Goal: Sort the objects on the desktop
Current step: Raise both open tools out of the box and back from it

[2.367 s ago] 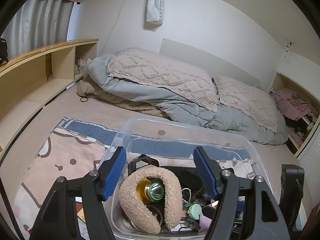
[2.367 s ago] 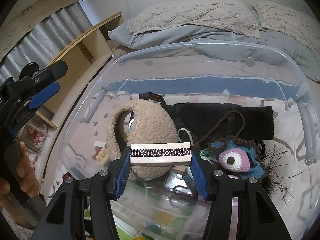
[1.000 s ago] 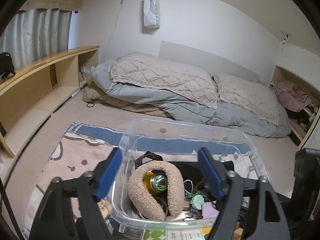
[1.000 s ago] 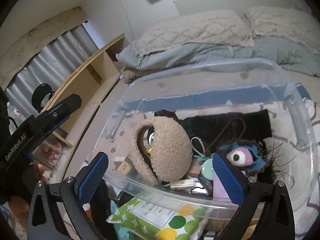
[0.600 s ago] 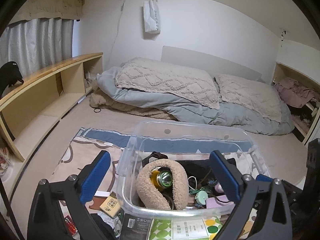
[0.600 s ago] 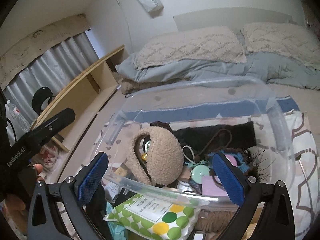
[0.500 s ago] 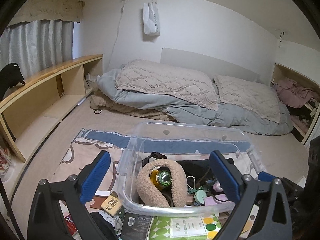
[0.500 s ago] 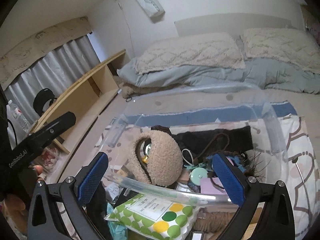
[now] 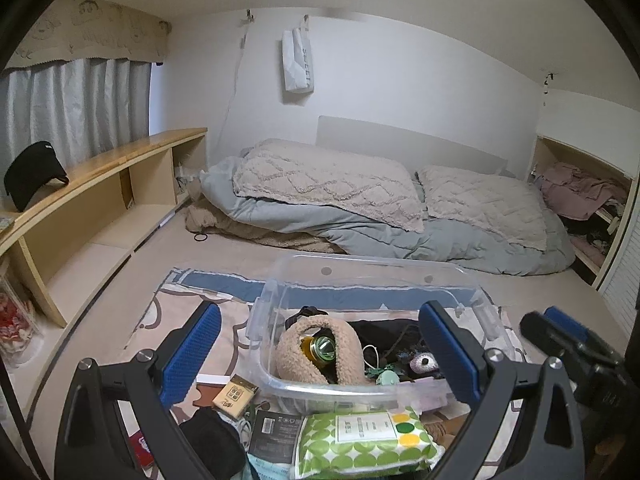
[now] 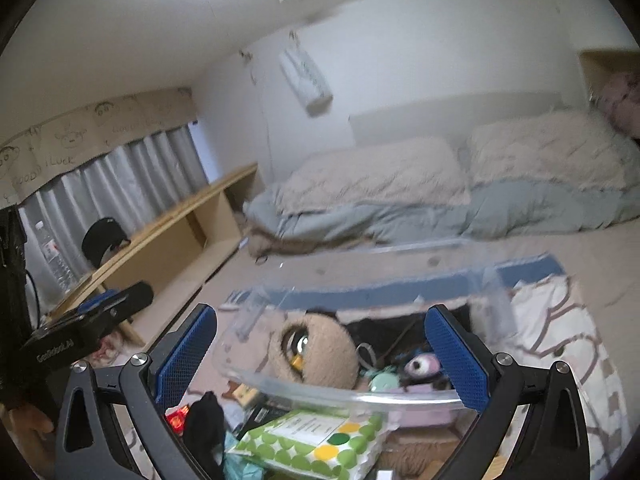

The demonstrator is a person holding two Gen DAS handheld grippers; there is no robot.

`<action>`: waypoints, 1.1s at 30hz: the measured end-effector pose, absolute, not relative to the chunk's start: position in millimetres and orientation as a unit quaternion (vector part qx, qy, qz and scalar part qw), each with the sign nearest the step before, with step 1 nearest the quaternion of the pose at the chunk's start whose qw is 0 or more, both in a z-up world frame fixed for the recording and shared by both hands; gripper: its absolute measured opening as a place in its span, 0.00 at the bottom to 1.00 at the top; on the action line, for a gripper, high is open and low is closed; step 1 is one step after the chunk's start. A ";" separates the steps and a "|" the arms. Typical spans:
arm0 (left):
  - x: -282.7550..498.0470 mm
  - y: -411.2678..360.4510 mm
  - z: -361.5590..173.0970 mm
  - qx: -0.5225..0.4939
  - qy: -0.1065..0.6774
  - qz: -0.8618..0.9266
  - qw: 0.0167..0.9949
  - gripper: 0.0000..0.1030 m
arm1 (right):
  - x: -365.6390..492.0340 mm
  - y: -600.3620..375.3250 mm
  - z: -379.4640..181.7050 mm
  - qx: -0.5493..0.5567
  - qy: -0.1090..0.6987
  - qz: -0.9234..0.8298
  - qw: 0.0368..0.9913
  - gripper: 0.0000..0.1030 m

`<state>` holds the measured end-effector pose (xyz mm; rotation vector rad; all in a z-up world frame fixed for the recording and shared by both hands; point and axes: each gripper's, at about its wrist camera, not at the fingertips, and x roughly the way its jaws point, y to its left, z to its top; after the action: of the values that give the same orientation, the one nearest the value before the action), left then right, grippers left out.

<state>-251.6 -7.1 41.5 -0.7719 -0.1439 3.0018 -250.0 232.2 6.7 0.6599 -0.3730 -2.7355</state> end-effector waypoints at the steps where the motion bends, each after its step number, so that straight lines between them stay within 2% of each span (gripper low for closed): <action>1: -247.1 -7.4 43.7 -0.248 -0.048 0.967 0.020 0.97 | -245.5 233.9 9.5 0.223 -0.130 -0.955 0.149 1.00; 10: -219.0 -5.2 59.4 -0.239 -0.049 0.970 0.019 0.97 | -219.2 232.4 24.9 0.206 -0.082 -0.966 0.132 1.00; 20: -189.9 -0.5 69.9 -0.231 -0.031 0.972 0.010 0.97 | -193.1 237.9 41.5 0.187 -0.088 -0.971 0.120 1.00; 28: -174.0 -13.9 73.1 -0.234 -0.056 0.971 0.009 0.97 | -176.0 238.5 48.6 0.174 -0.094 -0.973 0.121 1.00; 33: -161.9 -17.5 76.5 -0.224 -0.050 0.973 0.007 0.97 | -160.9 231.7 48.6 0.168 -0.061 -0.976 0.122 1.00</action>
<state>-161.9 -17.5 76.5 -0.7007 -0.1551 3.0441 -160.9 231.7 48.6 0.4898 -0.1790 -2.8507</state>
